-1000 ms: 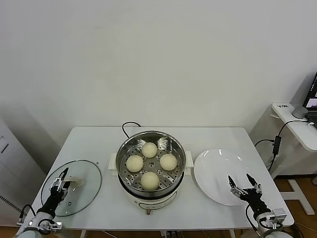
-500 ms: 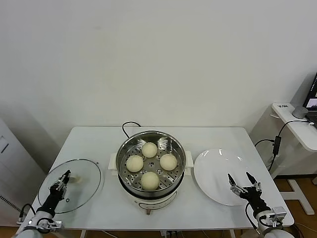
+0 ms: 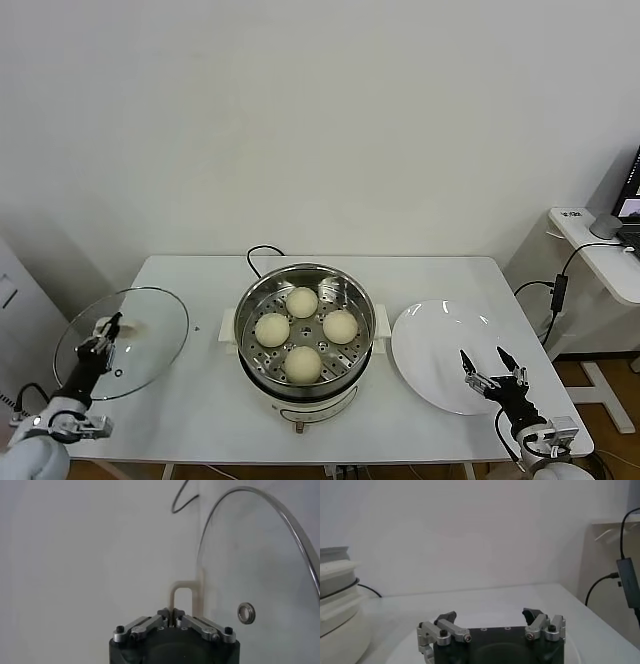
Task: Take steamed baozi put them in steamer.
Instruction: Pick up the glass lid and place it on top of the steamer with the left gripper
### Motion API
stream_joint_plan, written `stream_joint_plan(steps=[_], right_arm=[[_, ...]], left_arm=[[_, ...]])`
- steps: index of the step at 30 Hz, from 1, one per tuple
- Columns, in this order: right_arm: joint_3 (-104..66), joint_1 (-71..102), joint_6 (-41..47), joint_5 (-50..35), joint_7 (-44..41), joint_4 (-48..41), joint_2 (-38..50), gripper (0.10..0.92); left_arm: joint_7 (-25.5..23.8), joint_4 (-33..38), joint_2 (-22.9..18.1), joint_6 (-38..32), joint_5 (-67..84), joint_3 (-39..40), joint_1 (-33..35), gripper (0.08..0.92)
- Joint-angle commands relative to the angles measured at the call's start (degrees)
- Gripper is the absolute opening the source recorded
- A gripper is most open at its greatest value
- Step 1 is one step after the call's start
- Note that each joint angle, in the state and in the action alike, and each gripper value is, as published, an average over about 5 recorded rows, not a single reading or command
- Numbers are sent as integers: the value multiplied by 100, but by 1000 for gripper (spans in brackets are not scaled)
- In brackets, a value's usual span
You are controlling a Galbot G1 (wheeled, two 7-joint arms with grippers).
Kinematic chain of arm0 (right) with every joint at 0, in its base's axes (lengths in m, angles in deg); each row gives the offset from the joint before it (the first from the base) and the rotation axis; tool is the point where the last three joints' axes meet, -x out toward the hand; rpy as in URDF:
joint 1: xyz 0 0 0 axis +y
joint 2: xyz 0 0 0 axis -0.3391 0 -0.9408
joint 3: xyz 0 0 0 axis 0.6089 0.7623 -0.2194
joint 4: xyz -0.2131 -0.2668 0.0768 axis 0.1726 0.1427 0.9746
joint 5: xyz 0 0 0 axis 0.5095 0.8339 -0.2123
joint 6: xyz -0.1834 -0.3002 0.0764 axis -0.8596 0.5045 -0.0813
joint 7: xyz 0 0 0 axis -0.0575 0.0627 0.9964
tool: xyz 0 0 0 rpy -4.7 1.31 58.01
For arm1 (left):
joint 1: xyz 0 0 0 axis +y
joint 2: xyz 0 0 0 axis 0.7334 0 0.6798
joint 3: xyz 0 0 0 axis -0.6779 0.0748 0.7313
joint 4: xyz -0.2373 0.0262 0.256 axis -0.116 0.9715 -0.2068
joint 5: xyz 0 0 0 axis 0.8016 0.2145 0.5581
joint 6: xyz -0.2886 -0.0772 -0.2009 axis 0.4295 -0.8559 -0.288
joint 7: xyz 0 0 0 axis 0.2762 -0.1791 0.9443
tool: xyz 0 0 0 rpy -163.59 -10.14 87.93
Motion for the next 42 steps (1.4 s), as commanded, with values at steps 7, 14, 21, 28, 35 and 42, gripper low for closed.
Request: stream_joint_plan(steps=[7,14,21,28,35,42], right_arm=[[72,-143,28,47,40,-18,41,823],[101,-201,37,63,55,-39,45,823],[122,-241,53,75,72,-68,52,823],[122,-230,64,122,89,-63,98,823],[109,-201,48,152,80,-87,76,823],[107,-205,38,177,71,-127,50,823]], left_arm=[[-2048,2544,870,2350,894,742,-136,105],[-2527,3047,1001,3361,231,1870,-579,105],[-2751,3230,753,4340,-567,3101,-1063,105],[-2729,3153,145,4792,-1144,4056,-1438,105],[-2690,3035,-323,4828,-1595,4515,-1477,105],[-2698,2923,-756,4824,-2079,4776,-1407,105]])
